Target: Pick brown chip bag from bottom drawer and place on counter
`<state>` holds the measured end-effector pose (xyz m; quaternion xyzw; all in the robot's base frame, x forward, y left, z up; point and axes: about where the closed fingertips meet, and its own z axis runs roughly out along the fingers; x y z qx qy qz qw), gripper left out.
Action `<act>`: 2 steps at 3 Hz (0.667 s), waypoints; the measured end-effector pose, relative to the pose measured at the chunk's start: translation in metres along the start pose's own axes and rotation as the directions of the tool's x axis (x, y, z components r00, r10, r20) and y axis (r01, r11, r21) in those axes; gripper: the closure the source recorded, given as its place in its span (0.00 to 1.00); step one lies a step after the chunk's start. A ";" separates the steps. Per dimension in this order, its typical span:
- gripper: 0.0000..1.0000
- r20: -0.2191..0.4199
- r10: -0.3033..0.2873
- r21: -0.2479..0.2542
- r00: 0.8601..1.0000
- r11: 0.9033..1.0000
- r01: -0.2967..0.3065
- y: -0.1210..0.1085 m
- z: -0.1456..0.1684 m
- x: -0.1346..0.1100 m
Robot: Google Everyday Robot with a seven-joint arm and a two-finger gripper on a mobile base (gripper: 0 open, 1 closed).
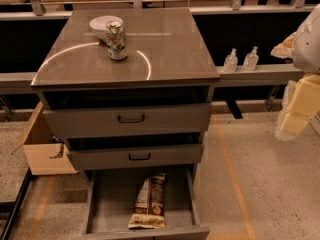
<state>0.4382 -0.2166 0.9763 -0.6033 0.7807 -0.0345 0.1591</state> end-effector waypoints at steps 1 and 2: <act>0.00 0.000 0.000 0.000 1.000 1.000 0.000 0.000 0.000 0.000; 0.00 0.019 -0.034 0.017 0.999 0.999 0.034 0.001 0.011 0.001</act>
Offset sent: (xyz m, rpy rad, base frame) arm 0.0058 0.0013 -0.0372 0.0150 -0.0565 0.1003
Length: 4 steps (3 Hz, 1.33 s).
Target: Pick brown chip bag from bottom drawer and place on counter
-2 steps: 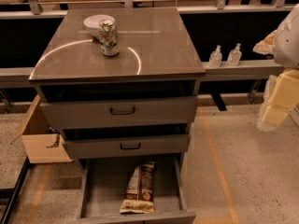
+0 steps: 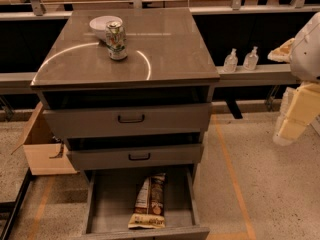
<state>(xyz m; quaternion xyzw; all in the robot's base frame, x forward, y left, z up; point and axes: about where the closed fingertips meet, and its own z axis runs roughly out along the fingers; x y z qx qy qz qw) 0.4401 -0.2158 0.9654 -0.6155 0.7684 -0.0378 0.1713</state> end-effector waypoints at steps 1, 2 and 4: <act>0.00 0.035 -0.087 0.001 0.996 0.996 0.087 0.014 0.043 0.002; 0.00 0.131 -0.230 -0.065 0.964 0.969 0.240 0.053 0.164 0.000; 0.00 0.239 -0.377 0.030 0.895 0.924 0.381 0.052 0.249 -0.029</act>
Offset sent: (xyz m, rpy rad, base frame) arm 0.0615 0.0652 -0.2560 0.1171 -0.1970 0.3679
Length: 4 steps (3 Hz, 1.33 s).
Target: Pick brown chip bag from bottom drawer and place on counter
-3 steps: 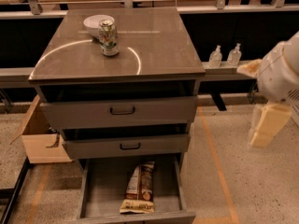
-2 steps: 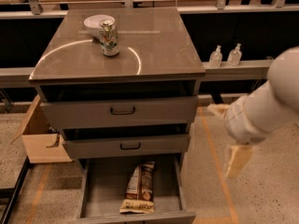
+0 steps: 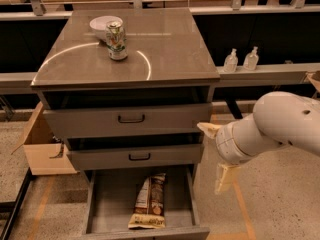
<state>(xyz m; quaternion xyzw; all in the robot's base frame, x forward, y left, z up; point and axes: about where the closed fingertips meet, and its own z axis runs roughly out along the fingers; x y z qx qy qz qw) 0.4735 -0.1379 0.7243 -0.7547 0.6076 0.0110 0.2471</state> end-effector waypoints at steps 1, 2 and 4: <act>0.00 0.005 -0.007 0.007 1.000 1.000 0.007 0.000 0.002 -0.002; 0.00 -0.003 -0.112 -0.005 0.994 0.994 0.112 0.006 0.048 0.008; 0.00 0.078 -0.418 0.039 0.905 0.908 0.416 -0.007 0.163 0.033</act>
Offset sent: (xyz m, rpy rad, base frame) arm 0.0471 0.0123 -0.1264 -0.1169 -0.1588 0.2321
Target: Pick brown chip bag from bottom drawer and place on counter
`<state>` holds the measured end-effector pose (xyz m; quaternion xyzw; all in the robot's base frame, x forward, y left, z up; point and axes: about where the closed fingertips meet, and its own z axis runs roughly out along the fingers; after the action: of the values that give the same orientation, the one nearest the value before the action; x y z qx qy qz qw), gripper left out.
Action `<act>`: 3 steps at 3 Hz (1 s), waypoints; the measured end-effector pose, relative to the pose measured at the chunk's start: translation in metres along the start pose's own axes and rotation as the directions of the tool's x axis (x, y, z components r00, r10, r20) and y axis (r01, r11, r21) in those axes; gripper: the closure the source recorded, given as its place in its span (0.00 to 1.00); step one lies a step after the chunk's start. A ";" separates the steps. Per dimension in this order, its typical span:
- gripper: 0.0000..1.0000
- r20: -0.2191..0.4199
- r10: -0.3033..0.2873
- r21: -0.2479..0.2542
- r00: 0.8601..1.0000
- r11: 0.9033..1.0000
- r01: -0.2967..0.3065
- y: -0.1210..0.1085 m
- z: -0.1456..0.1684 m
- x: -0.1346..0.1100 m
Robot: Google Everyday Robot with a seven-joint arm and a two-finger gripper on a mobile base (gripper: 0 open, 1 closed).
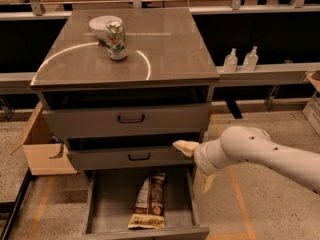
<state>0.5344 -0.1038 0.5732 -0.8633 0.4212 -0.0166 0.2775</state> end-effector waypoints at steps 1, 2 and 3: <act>0.00 0.096 -0.144 -0.032 0.985 0.988 0.148 0.011 0.049 0.008; 0.00 0.129 -0.308 -0.045 0.943 0.948 0.316 0.039 0.061 0.009; 0.00 0.130 -0.304 -0.046 0.944 0.949 0.312 0.039 0.062 0.009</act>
Offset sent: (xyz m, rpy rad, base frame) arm -0.0441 -0.0210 -0.1074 -0.0965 -0.0710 0.4912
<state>0.5285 -0.1010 0.5002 -0.9266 0.2636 0.0064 0.2681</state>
